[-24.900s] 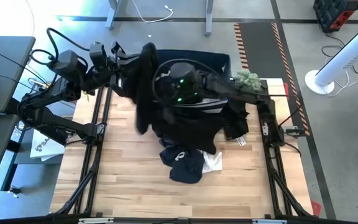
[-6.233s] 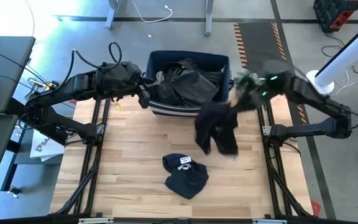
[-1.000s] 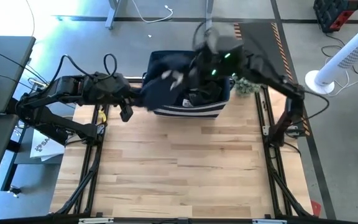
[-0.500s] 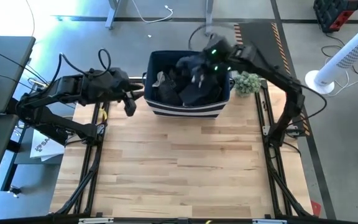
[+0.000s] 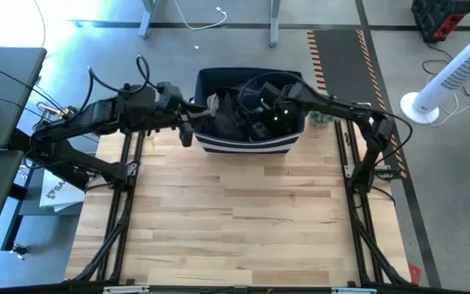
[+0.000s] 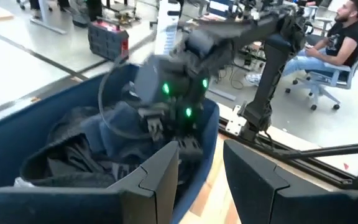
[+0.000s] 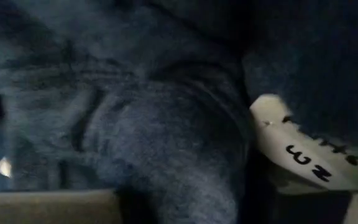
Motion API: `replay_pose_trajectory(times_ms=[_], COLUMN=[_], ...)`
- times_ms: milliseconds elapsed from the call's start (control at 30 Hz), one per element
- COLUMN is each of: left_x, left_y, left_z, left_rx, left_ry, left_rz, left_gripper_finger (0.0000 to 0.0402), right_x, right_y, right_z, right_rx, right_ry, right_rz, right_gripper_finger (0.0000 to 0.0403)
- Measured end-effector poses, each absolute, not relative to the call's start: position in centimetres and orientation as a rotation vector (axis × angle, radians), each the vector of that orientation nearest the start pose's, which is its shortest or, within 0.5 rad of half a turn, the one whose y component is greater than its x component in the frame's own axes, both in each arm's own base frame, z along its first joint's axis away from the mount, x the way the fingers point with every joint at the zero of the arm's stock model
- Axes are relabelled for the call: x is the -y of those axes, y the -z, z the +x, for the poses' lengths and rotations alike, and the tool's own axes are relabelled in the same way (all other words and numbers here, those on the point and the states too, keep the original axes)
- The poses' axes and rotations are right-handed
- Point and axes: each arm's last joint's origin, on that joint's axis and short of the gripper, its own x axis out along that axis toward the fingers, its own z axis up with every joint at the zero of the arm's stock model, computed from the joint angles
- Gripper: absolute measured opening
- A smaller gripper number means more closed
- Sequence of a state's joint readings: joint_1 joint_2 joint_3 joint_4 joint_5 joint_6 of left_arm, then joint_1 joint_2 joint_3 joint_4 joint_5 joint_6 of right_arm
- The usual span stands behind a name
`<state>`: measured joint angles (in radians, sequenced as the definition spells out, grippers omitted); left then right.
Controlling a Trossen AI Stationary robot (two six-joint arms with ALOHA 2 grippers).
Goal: Sort clothes
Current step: Put the blue shorts into the blue bin
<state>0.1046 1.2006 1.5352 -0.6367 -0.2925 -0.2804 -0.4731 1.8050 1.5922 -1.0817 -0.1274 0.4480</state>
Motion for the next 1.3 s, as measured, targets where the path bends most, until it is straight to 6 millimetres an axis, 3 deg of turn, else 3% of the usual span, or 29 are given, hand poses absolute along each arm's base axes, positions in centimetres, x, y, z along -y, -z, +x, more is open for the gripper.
replay_pose_trajectory(times_ms=[67,200,400,500,600,667,767,933,1067,1200,1300], left_x=[-3.2,-3.2,-2.9,-2.9,-2.9,-3.0,-2.9,-2.8,-2.7,-2.7,-2.7], left_y=[-45.7,-45.8,-46.4,-46.4,-46.5,-46.5,-46.5,-46.6,-46.6,-46.5,-46.4], left_z=[22.5,22.0,19.7,18.1,16.4,15.3,14.0,12.5,11.9,11.9,11.9], left_rx=[-0.254,-0.255,-0.26,-0.276,-0.293,-0.3,-0.305,-0.307,-0.314,-0.321,-0.33], left_ry=[-0.435,-0.44,-0.456,-0.506,-0.585,-0.635,-0.68,-0.689,-0.689,-0.688,-0.671], left_rz=[-0.251,-0.262,-0.273,-0.268,-0.248,-0.233,-0.22,-0.217,-0.215,-0.214,-0.218], left_gripper_finger=[0.0126,0.0126,0.0126,0.0126,0.0126,0.0126,0.0126,0.0126,0.0126,0.0126,0.0126], right_x=[16.3,16.7,16.5,16.9,17.4,18.3,19.5,20.4,20.2,20.4,21.0], right_y=[-29.3,-34.8,-42.0,-44.1,-44.6,-43.7,-40.0,-30.1,-23.0,-21.2,-23.0], right_z=[32.2,31.8,30.4,30.6,31.7,32.7,34.5,36.3,36.4,36.0,36.1], right_rx=[-1.156,-1.045,-0.844,-0.69,-0.561,-0.511,-0.545,-0.762,-0.889,-0.913,-0.889], right_ry=[0.554,0.487,0.51,0.608,0.623,0.628,0.649,0.705,0.756,0.694,0.681], right_rz=[0.763,0.76,0.731,0.618,0.546,0.548,0.589,0.679,0.783,0.905,0.914], right_gripper_finger=[0.0132,0.0133,0.0133,0.0133,0.0133,0.0133,0.0133,0.0133,0.0133,0.0133,0.0133])
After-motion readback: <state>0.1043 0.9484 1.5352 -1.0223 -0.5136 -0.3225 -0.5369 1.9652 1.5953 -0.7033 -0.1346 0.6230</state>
